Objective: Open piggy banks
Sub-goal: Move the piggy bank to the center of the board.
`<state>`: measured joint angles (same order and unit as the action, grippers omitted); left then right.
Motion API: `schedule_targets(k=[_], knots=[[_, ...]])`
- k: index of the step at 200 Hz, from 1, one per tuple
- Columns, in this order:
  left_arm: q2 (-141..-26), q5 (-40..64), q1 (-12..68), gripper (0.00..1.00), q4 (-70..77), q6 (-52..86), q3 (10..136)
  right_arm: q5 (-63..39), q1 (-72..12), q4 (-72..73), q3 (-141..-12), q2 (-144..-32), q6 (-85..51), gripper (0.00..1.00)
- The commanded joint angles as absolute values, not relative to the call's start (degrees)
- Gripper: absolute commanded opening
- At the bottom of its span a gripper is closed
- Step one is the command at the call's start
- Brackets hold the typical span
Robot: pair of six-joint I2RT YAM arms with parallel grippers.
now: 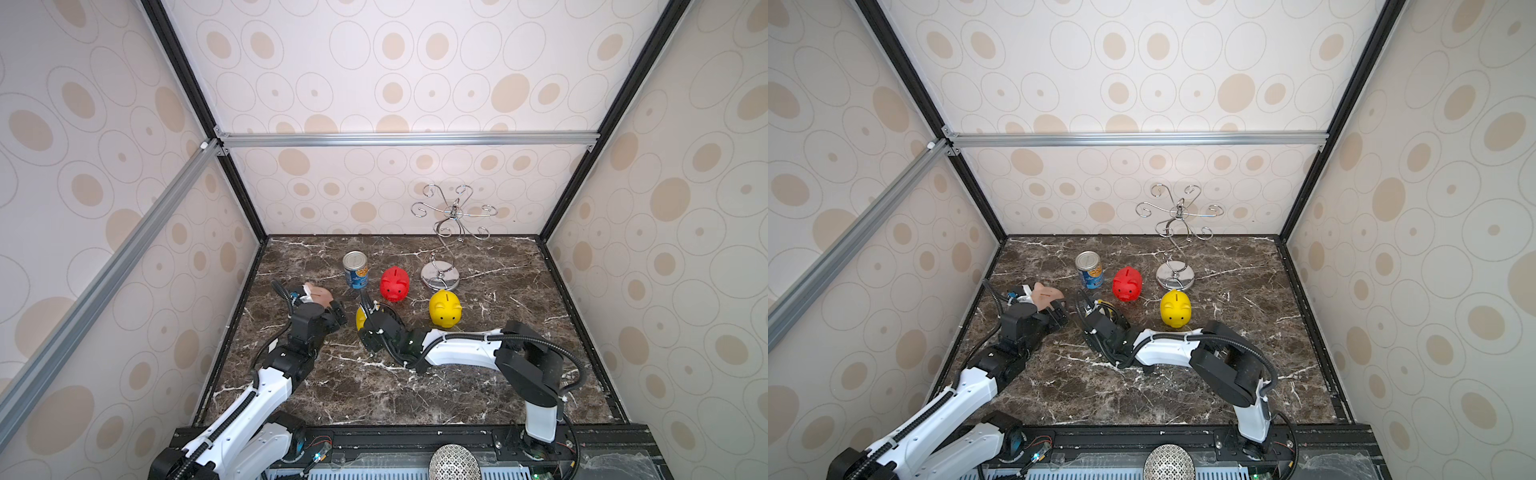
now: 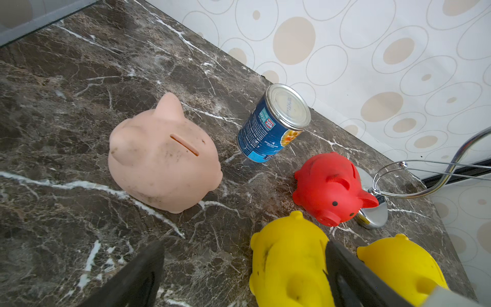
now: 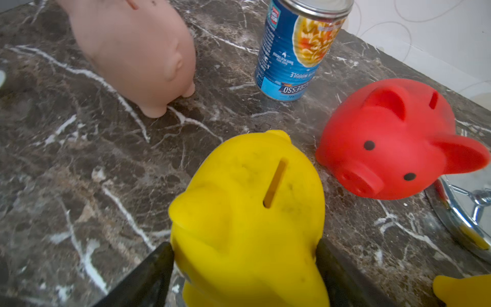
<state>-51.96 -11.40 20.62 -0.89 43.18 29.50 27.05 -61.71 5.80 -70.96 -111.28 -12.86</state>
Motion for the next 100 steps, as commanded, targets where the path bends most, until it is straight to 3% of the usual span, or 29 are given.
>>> schedule_targets(k=[1, 41, 100], knots=[[-50.53, -12.07, 20.13, 0.94, -0.49, 42.27, 29.31, 31.84, -60.64, 3.52, -75.82, -114.72, -18.69, 0.84], [-49.68, -13.24, 19.42, 0.94, -1.39, 43.20, 30.05, 35.36, -58.97, 0.37, -83.38, -119.70, -22.50, 0.86], [-54.19, -12.76, 13.23, 0.97, -4.17, 42.77, 36.77, 28.78, -58.27, -0.76, -86.83, -115.86, -14.95, 0.93]])
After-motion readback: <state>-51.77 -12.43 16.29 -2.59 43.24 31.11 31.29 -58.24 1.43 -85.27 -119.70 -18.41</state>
